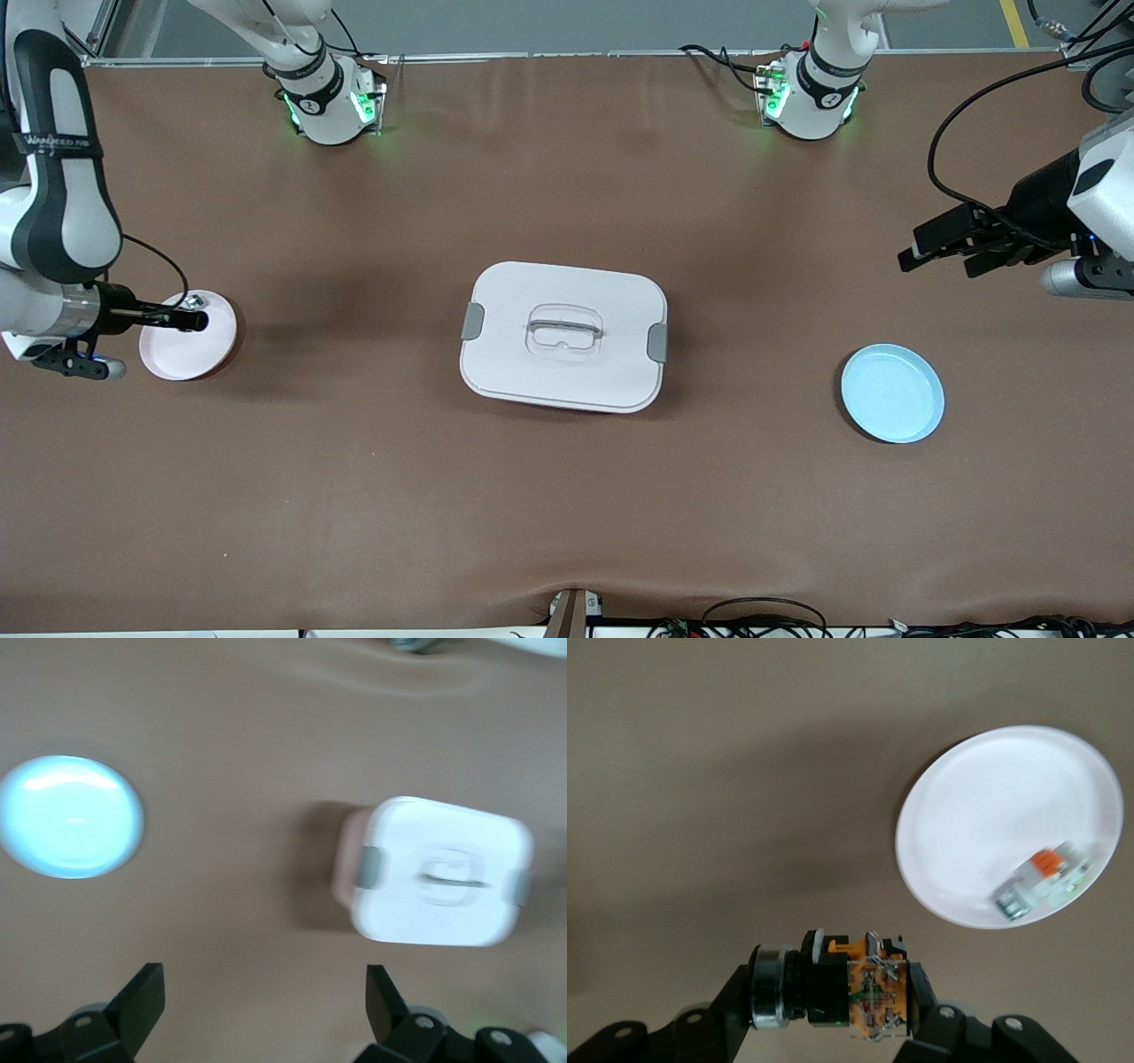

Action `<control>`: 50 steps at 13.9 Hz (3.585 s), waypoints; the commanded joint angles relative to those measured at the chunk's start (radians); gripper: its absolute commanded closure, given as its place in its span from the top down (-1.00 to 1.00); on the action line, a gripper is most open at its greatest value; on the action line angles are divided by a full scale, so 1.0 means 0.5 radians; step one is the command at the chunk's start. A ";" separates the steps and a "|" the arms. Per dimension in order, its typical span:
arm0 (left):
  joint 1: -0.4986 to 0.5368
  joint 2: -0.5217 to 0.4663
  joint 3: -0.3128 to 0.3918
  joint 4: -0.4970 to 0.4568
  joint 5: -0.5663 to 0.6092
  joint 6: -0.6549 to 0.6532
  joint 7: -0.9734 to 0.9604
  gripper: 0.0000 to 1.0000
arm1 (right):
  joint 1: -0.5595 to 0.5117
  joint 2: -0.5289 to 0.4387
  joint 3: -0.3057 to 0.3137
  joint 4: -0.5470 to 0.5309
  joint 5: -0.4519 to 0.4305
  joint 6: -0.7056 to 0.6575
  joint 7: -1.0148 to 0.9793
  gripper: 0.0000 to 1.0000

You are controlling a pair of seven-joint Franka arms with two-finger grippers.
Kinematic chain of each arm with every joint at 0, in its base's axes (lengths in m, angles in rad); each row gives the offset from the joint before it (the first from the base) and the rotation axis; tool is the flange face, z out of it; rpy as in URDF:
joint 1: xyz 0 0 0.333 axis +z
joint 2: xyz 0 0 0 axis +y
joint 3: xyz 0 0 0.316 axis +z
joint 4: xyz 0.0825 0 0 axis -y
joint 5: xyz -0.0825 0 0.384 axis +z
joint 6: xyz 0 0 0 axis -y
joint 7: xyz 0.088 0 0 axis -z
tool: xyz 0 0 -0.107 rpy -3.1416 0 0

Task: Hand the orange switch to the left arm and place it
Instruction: 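Lift the switch over the box while the left gripper reaches toward it, then grasp the switch with the left gripper from the right gripper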

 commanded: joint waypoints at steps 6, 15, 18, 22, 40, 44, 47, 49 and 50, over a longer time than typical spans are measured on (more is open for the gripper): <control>-0.103 0.149 -0.013 0.001 -0.662 0.353 0.024 1.00 | 0.369 -0.089 -0.011 0.169 0.260 -0.301 0.753 -1.00; -0.585 0.370 -0.032 -0.008 -0.791 0.876 0.003 1.00 | 0.789 -0.117 -0.011 0.368 0.460 -0.308 1.615 -1.00; -0.714 0.410 -0.038 -0.008 -0.812 0.885 -0.003 1.00 | 0.952 -0.074 -0.011 0.531 0.515 -0.293 1.944 -1.00; -0.837 0.459 -0.038 -0.008 -0.947 0.894 -0.003 1.00 | 1.032 0.076 -0.011 0.776 0.613 -0.293 2.294 -1.00; -1.104 0.680 -0.038 0.001 -1.254 1.584 -0.003 1.00 | 1.250 0.494 -0.014 1.495 0.914 -0.017 3.503 -1.00; -1.104 0.693 -0.038 0.001 -1.254 1.603 0.021 1.00 | 1.283 0.494 -0.014 1.532 0.914 -0.007 3.601 -1.00; -1.104 0.693 -0.038 0.001 -1.254 1.624 0.034 1.00 | 1.308 0.494 -0.014 1.553 0.914 0.008 3.635 -1.00; -1.104 0.693 -0.038 0.001 -1.254 1.630 0.031 1.00 | 1.311 0.494 -0.014 1.569 0.914 0.017 3.663 -1.00; -1.104 0.693 -0.038 0.001 -1.254 1.633 0.031 1.00 | 1.314 0.494 -0.014 1.572 0.914 0.020 3.663 -1.00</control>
